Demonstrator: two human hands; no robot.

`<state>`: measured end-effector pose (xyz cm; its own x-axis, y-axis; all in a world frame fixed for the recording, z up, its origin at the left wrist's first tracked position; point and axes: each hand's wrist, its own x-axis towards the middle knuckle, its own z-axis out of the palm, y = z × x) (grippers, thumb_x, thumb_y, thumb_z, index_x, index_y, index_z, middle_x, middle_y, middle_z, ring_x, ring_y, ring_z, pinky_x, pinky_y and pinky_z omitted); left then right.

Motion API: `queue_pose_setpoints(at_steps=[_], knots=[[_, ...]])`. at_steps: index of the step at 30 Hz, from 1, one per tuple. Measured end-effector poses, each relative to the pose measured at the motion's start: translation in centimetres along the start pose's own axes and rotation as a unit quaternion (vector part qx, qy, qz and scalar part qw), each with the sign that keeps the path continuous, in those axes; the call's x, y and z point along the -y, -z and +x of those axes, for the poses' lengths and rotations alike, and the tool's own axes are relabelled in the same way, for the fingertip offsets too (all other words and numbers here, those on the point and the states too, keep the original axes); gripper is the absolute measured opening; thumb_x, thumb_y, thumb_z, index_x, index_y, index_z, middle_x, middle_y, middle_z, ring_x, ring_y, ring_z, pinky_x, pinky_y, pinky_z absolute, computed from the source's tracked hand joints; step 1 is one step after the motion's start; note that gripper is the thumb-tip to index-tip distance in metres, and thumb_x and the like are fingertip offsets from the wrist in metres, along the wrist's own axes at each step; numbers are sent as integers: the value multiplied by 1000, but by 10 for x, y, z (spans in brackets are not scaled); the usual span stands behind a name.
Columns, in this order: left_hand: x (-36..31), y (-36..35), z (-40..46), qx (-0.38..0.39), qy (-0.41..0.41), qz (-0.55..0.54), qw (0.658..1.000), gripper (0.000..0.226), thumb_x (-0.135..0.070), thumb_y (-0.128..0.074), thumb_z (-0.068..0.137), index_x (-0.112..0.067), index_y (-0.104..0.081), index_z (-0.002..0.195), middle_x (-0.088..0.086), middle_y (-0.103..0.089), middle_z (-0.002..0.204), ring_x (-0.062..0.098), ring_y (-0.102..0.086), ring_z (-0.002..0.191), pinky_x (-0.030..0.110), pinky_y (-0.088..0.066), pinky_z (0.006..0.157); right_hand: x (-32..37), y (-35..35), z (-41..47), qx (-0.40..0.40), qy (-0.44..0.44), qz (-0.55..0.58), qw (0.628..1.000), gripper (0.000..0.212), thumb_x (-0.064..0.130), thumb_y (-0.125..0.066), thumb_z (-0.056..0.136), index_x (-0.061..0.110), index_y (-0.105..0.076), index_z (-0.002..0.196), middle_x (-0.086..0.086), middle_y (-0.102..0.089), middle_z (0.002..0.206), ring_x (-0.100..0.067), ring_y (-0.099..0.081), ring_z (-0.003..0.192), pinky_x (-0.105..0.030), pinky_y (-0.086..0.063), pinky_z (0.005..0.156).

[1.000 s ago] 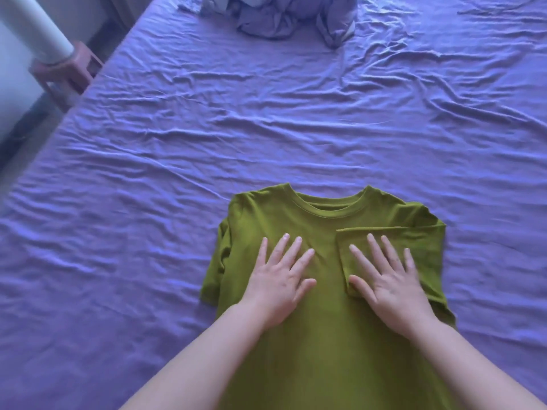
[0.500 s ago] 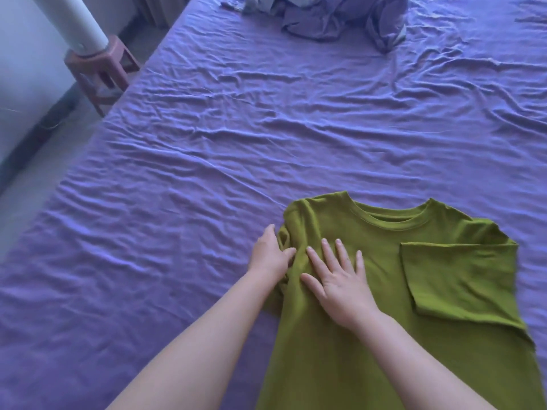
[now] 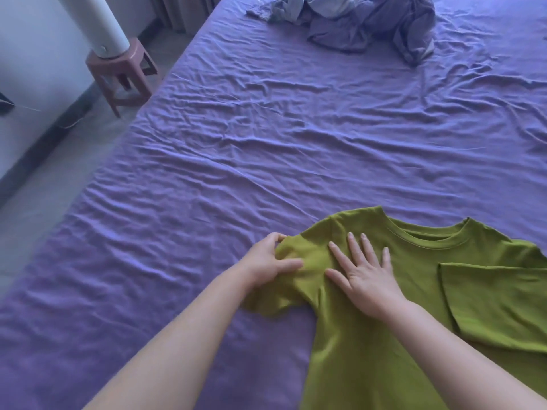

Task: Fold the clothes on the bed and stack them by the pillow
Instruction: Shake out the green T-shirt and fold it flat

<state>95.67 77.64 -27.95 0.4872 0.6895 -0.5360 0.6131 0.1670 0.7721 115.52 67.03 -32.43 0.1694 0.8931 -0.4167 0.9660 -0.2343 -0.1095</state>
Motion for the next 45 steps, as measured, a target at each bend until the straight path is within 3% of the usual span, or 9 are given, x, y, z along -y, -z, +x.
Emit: queue_pose_setpoints(at_steps=[3,7,11,14,20,27,32,39,45], knots=[[7,30,-4,68,39,187,979,73,-31,-81,69,-28,-46,133,-13,-55,123,7,-56,109,17,-45,87,9,14,15,-47,25,-9,999,61,63,-11,90,42,5,145,3,12,158,-22,20,143,-55,8,112],[11,55,-4,77,98,346,930,32,-48,-77,62,-25,-58,74,-9,-62,75,12,-59,74,25,-43,61,23,37,48,-64,76,-50,994,56,46,-26,99,36,-2,148,6,-5,158,-20,11,145,-53,4,114],[17,63,-7,54,79,201,975,36,-44,-80,63,-22,-51,61,-11,-51,60,9,-52,62,23,-40,57,34,49,66,-78,89,-107,987,48,37,-40,96,30,-28,142,3,-48,131,-22,-25,135,-50,0,114],[16,67,-13,42,36,79,995,35,-23,-78,70,-19,-43,67,-6,-41,64,9,-40,58,21,-33,50,35,56,71,-111,82,-97,986,23,30,-44,95,27,-55,114,0,-54,118,-23,-33,124,-46,-4,115],[17,78,-15,40,43,95,994,46,-21,-82,68,-20,-58,108,-4,-62,100,10,-60,88,25,-50,78,28,59,74,-136,12,-37,990,16,8,-37,96,18,-49,100,-2,-60,108,-24,-44,116,-51,-7,115],[33,80,-29,-91,49,110,989,89,-20,-80,70,-28,-31,144,4,-38,125,17,-48,109,26,-40,99,52,46,61,-193,63,31,979,36,4,-46,88,18,-54,120,-1,-53,128,-22,-32,135,-47,-10,114],[58,44,-46,-294,152,37,943,40,-26,-71,81,-8,-59,114,8,-61,115,22,-58,107,19,-38,79,88,40,58,-119,198,85,969,25,25,-52,93,21,-60,116,6,-61,122,-14,-38,132,-33,-24,108],[78,9,-58,-232,213,-54,948,26,-33,-75,77,-17,-66,96,2,-69,98,22,-63,97,33,-50,86,149,48,70,18,253,113,961,30,32,-49,94,26,-58,122,6,-63,116,-22,-45,114,-36,-37,96],[67,16,-80,-203,79,-219,951,17,-16,-74,79,-22,-59,72,-3,-64,82,14,-57,83,22,-43,73,173,73,73,129,247,136,951,14,29,-60,88,25,-66,100,3,-63,97,-16,-54,92,-30,-40,82]])
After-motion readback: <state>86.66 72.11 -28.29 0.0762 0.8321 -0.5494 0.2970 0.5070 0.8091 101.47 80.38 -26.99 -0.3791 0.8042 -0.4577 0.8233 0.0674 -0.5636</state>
